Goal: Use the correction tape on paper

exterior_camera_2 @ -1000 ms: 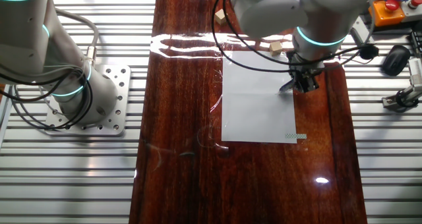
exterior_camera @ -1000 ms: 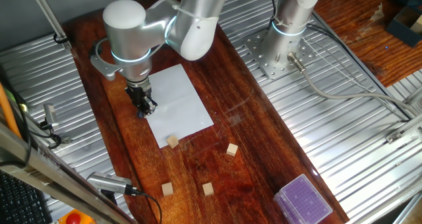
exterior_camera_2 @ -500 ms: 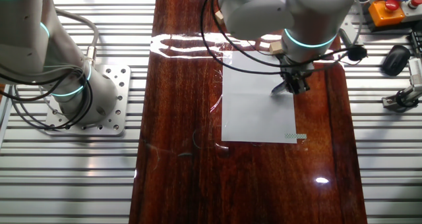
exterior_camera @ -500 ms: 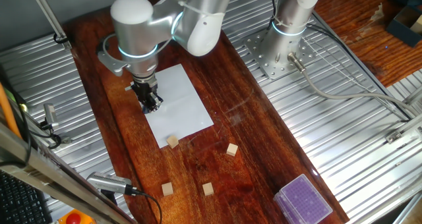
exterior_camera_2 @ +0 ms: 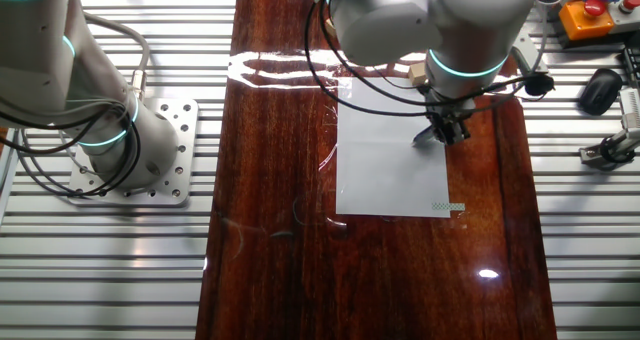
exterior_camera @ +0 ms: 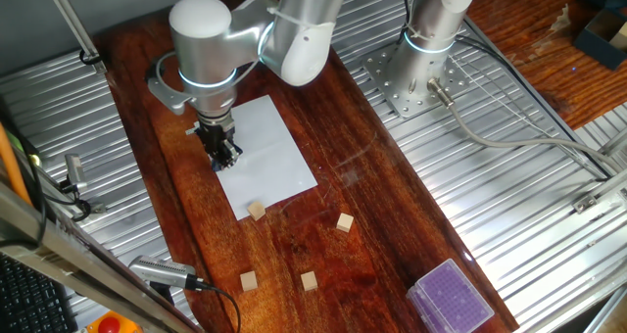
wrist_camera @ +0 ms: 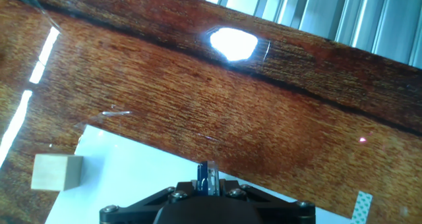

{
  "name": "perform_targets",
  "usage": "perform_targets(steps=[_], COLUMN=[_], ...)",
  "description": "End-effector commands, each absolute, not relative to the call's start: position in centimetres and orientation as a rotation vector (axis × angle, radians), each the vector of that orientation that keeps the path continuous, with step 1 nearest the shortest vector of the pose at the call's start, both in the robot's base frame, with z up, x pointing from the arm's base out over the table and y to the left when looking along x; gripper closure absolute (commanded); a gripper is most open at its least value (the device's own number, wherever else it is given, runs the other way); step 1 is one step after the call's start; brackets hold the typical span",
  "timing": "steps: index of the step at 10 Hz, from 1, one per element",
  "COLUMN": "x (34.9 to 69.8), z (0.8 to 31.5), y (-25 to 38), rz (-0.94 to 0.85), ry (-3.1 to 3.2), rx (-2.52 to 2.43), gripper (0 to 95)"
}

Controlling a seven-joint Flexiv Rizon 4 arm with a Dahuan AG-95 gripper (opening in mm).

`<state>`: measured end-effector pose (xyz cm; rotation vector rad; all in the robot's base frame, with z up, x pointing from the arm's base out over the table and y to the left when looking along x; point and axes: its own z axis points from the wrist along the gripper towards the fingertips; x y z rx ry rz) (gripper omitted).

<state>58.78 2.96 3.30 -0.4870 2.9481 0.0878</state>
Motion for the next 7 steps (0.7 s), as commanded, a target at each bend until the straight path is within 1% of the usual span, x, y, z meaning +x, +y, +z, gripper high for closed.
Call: perform_targets(steps=[1,4,7], x=[59.5,60.6,60.5], z=[3.2,3.1,3.8], y=[3.1,3.6,3.7], rz=[0.098,0.104,0.107], ry=[2.940,2.925,2.993], rx=[-0.488,-0.484,-0.489], gripper=[95.0,95.0,95.0])
